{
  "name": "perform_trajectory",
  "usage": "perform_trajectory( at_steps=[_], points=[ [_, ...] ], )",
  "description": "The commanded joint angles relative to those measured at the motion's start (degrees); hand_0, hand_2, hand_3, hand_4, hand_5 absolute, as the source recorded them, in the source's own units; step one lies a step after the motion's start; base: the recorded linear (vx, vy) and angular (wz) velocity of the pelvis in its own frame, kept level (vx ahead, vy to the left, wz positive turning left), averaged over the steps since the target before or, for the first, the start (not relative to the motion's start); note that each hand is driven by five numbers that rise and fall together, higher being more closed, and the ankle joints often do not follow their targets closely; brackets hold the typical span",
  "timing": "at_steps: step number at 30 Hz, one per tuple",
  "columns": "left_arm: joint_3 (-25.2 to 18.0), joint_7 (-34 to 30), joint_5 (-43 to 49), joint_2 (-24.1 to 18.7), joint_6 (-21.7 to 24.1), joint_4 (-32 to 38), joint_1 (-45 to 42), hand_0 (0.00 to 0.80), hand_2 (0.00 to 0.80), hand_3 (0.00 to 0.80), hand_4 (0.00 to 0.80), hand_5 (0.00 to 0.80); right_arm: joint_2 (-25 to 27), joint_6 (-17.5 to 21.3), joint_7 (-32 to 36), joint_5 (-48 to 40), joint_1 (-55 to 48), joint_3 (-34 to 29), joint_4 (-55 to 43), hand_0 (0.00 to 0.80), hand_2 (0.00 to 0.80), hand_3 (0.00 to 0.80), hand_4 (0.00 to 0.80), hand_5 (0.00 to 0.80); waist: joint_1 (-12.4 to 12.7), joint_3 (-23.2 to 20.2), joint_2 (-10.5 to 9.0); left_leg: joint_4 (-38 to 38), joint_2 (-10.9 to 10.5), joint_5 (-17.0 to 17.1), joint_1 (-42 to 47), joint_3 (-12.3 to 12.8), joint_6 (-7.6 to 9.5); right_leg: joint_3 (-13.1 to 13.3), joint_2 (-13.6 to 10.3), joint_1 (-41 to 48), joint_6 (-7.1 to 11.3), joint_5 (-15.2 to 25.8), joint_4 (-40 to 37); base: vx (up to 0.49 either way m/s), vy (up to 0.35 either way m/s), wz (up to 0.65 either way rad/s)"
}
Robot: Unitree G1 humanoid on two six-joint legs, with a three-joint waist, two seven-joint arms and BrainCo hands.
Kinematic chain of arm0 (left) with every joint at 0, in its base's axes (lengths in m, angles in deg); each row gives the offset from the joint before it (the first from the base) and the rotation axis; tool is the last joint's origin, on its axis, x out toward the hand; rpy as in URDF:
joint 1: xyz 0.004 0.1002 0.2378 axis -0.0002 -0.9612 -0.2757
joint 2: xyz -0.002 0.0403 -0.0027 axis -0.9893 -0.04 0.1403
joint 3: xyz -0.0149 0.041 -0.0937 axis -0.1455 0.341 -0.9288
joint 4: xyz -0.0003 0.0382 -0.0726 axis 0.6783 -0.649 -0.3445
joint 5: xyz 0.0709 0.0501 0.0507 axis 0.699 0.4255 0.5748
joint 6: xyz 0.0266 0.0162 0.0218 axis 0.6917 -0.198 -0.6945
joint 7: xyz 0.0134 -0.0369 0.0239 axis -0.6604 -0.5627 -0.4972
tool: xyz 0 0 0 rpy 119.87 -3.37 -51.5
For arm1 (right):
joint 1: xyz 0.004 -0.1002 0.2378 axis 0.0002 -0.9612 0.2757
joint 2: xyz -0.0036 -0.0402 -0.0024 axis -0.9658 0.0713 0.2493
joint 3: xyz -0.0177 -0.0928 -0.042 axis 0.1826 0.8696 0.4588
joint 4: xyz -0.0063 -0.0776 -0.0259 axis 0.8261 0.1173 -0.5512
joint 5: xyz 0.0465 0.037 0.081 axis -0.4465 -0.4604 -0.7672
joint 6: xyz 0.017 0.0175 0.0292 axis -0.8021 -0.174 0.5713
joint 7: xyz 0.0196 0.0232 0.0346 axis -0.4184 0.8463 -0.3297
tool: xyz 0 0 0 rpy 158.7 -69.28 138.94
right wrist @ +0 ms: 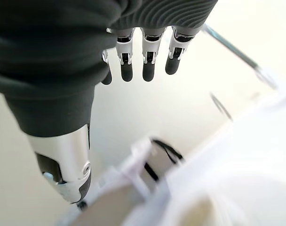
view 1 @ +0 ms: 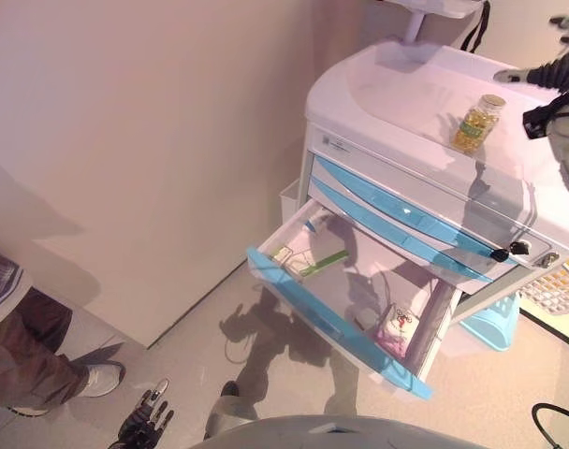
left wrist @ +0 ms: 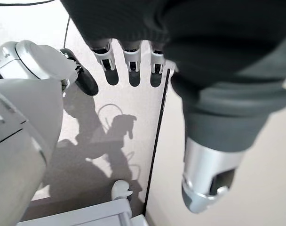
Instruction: Open the drawer and pick up the medicine
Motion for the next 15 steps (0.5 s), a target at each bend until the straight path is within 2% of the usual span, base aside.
perform_trajectory(
  at_steps=[1, 5, 8, 10, 11, 13, 15],
  points=[
    [3.07, -1.83, 1.49, -1.75, 3.05, 1.64, 0.15, 0.0, 0.0, 0.0, 0.0, 0.0, 4.49, 0.64, -3.97, 3.72, 8.3, 0.81, -5.79, 0.0, 0.0, 0.0, 0.0, 0.0, 1.39, -1.74, -0.75, 4.39, 0.24, -5.89, 0.49, -0.85, 2.78, -1.75, -0.97, -4.01, -1.97, 2.86, 2.96, -0.022, -0.013, -0.08],
    [2.63, -3.79, 4.4, -1.61, 4.43, 2.47, -0.71, 0.0, 0.0, 0.0, 0.0, 0.0, 5.06, 1.06, -3.5, 3.72, 7.15, -1.33, -14.93, 0.0, 0.0, 0.0, 0.0, 0.0, 0.69, -2.17, -0.79, 4.31, 0.24, -6.05, 0.51, -0.19, 2.74, -1.26, -0.75, -4.28, -1.85, 2.9, 2.72, -0.025, -0.021, -0.06],
    [2.54, -5.72, 8.61, -1.81, 5.39, 4.05, -1.15, 0.0, 0.0, 0.0, 0.0, 0.0, 4.58, 3.73, 1.93, 3.06, 3.37, -3.45, -22.82, 0.0, 0.0, 0.0, 0.0, 0.0, -0.05, -2.52, -0.79, 4.27, 0.31, -6.03, 0.32, 0.47, 2.73, -0.76, -0.69, -4.79, -1.81, 2.89, 2.74, -0.039, -0.023, -0.11],
    [3.67, -6.17, 12.28, -2.08, 6.27, 6.09, -0.76, 0.0, 0.0, 0.0, 0.0, 0.0, 3.34, 5.29, 7.82, 1.97, -2.34, -5.32, -33.81, 0.0, 0.0, 0.0, 0.0, 0.0, -1.32, -2.64, -0.6, 4.37, 0.39, -6.17, 0.32, 1.25, 2.83, 0.07, -0.58, -5.3, -1.83, 2.83, 2.89, -0.036, -0.024, -0.18],
    [4.1, -6.25, 13.03, -2.31, 6.39, 6.56, -0.56, 0.0, 0.0, 0.0, 0.0, 0.0, 3.12, 6.14, 9.54, 1.54, -4.3, -6.22, -36.18, 0.0, 0.0, 0.0, 0.0, 0.0, -1.55, -2.7, -0.6, 4.42, 0.44, -6.25, 0.33, 1.49, 2.85, 0.35, -0.55, -5.48, -1.83, 2.81, 2.96, -0.033, -0.02, -0.14],
    [6.05, -5.77, 16.41, -2.72, 6.38, 8.34, 0.5, 0.0, 0.0, 0.0, 0.0, 0.0, 0.84, 7.86, 14.16, -0.7, -10.3, -8.08, -43.67, 0.0, 0.0, 0.0, 0.0, 0.0, -2.88, -2.6, -0.2, 4.62, 0.58, -6.53, 0.55, 2.29, 2.96, 1.19, -0.46, -5.77, -1.86, 2.74, 3.17, -0.031, -0.012, -0.13],
    [8.13, -4.75, 19.64, -3.38, 7.18, 9.28, 1.55, 0.0, 0.0, 0.0, 0.0, 0.0, -2.05, 11.5, 17.67, 0.06, -15.77, -9.23, -47.66, 0.0, 0.0, 0.0, 0.0, 0.0, -3.77, -2.46, -0.02, 4.72, 0.71, -6.71, 0.87, 2.99, 2.98, 1.91, -0.37, -5.88, -1.82, 2.76, 3.26, -0.029, -0.016, -0.18]
  ],
)
